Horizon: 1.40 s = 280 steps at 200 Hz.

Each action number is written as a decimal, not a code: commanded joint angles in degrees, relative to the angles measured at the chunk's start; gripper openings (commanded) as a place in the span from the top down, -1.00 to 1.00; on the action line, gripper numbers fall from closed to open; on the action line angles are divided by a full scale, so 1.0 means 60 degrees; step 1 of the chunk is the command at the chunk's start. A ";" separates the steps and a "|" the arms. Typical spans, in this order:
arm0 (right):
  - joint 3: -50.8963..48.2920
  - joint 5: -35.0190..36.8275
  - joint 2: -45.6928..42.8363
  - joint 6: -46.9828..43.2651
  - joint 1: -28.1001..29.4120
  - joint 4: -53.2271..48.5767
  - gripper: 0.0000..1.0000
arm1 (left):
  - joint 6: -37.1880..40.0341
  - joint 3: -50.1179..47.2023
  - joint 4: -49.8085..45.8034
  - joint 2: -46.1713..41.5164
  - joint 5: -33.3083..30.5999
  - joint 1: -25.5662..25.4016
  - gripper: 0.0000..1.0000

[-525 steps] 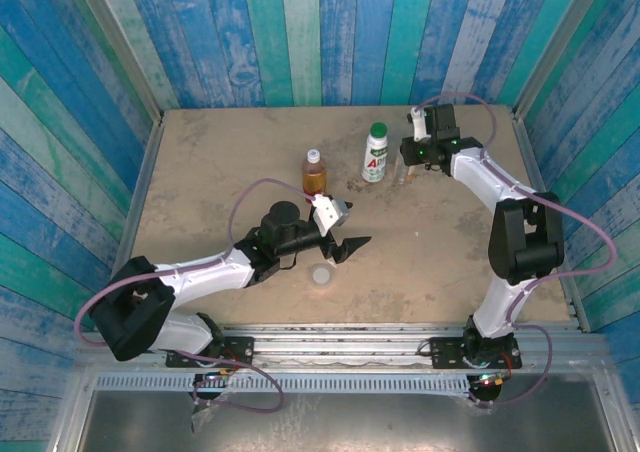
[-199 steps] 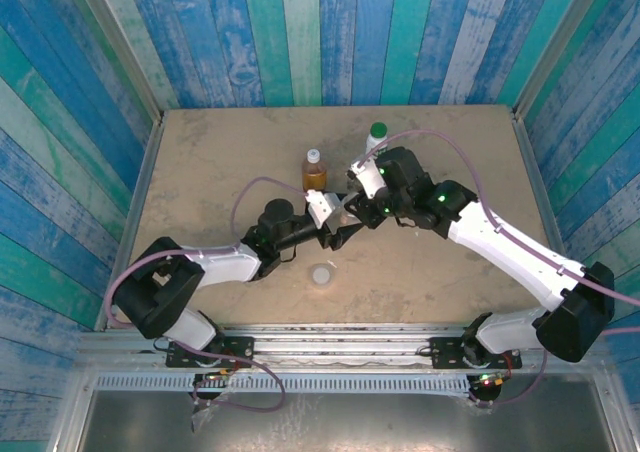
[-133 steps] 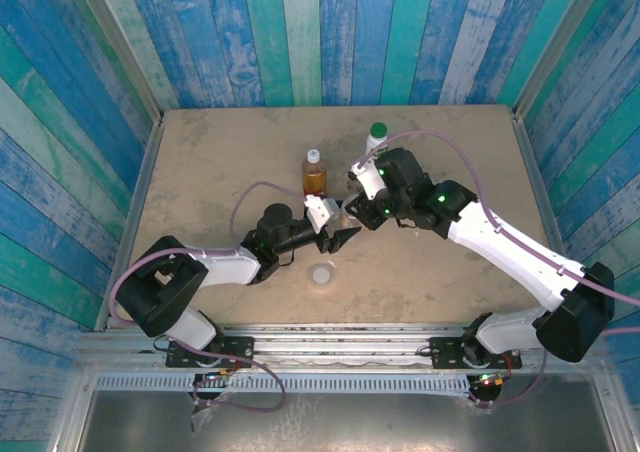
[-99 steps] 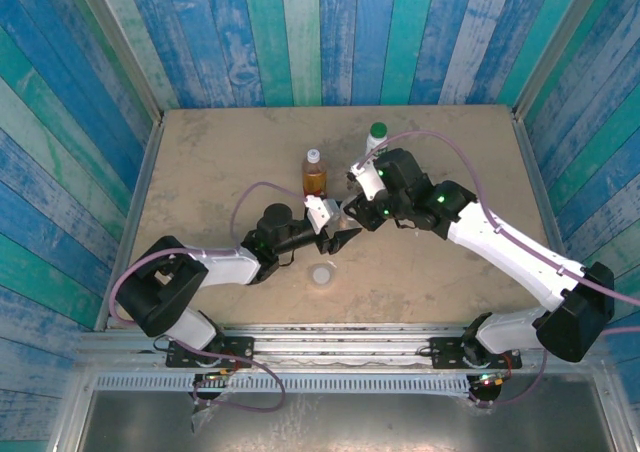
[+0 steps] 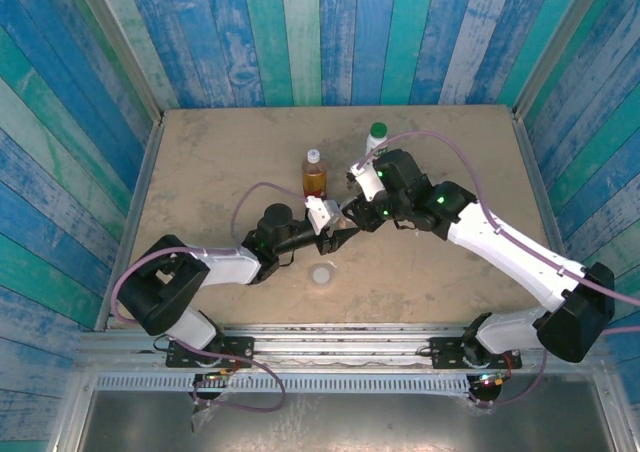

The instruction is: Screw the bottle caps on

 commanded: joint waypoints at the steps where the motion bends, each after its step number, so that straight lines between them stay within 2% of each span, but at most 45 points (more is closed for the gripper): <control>1: 0.0169 -0.0074 -0.0355 0.0098 0.0058 0.0150 -0.20 | -0.0146 -0.0157 0.0614 0.0169 0.0038 0.0042 -0.20; 25: -0.0027 0.0145 -0.0703 0.0210 0.0085 0.0545 -0.43 | -0.0285 -0.0322 0.0952 0.0196 -0.0019 0.0078 -0.20; 58: -0.0820 0.0692 -0.1559 0.0466 0.0132 0.1104 -0.47 | -0.0439 -0.0696 0.1084 -0.0097 -0.0142 0.0382 -0.20; 86: -0.1533 0.1137 -0.2074 0.0378 0.0465 0.0760 -0.47 | -0.0394 -0.1016 0.0539 -0.0811 -0.0391 0.0752 -0.21; 108: -0.1965 0.1295 -0.2166 0.0563 0.0943 0.0359 -0.50 | -0.0374 -0.1284 -0.0050 -0.1527 -0.0513 0.1172 -0.21; 129: -0.2543 0.1434 -0.2085 0.0947 0.1597 0.0711 -0.51 | -0.0297 -0.1568 -0.0464 -0.2207 -0.0677 0.1526 -0.19; 181: -0.3466 0.1816 -0.0511 0.1630 0.3131 0.2841 -0.53 | -0.0329 -0.1833 -0.1170 -0.3338 -0.1449 0.1760 -0.16; 207: -0.3517 0.1692 0.0436 0.1734 0.3224 0.3439 -0.56 | -0.0313 -0.1859 -0.1420 -0.3554 -0.1589 0.1809 -0.16; 280: -0.2981 0.1406 0.2385 0.0508 0.3447 0.3707 -0.63 | -0.0314 -0.1932 -0.1522 -0.3477 -0.1887 0.1939 -0.16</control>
